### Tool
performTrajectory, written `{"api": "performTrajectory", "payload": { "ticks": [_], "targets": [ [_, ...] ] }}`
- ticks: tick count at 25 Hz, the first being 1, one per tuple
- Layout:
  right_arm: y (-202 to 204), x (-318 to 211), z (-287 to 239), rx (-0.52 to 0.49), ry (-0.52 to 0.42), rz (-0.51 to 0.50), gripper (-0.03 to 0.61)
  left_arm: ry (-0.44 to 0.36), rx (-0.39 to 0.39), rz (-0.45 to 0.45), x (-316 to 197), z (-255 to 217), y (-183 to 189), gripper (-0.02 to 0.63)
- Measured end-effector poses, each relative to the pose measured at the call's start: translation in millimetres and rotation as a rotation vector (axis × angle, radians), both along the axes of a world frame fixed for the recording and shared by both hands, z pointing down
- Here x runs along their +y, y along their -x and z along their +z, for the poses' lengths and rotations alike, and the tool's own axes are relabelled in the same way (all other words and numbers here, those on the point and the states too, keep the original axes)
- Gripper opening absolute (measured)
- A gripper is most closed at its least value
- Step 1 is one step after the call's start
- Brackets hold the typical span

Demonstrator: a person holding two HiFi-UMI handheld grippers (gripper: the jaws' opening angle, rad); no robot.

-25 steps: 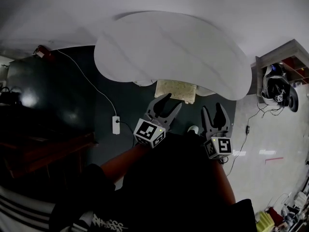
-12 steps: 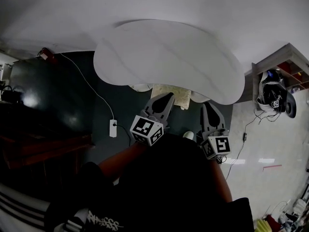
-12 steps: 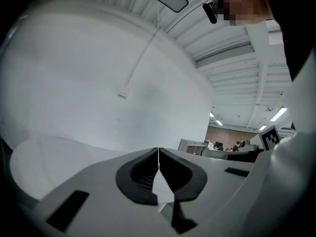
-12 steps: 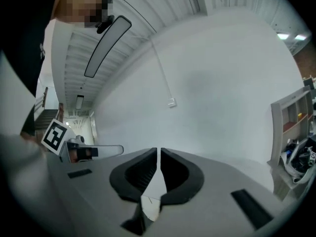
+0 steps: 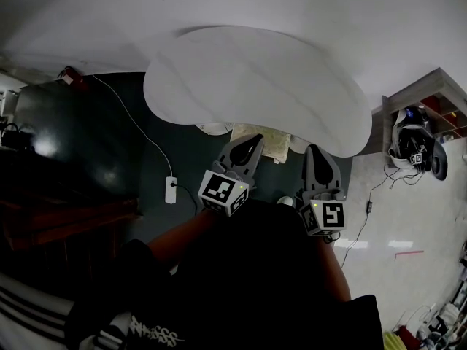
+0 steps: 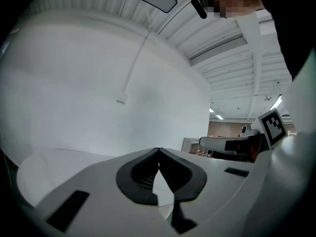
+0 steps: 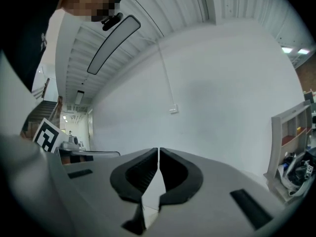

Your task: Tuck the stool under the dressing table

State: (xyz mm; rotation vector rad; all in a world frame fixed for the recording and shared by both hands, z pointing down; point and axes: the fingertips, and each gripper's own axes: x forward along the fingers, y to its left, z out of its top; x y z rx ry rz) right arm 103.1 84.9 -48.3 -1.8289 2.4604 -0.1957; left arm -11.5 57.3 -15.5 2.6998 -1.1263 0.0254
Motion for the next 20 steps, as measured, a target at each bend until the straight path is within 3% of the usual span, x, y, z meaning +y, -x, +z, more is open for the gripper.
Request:
{"api": "performTrajectory", "payload": {
  "ticks": [11, 20],
  "targets": [
    [42, -9, 1, 0.093, -0.011, -0.022, 0.041, -0.052, -0.044, -0.041, -15, -5, 50, 0.015],
    [65, -7, 3, 0.134, -0.010, -0.015, 0.038, -0.070, -0.052, 0.012, -1, -4, 55, 0.015]
  ]
}}
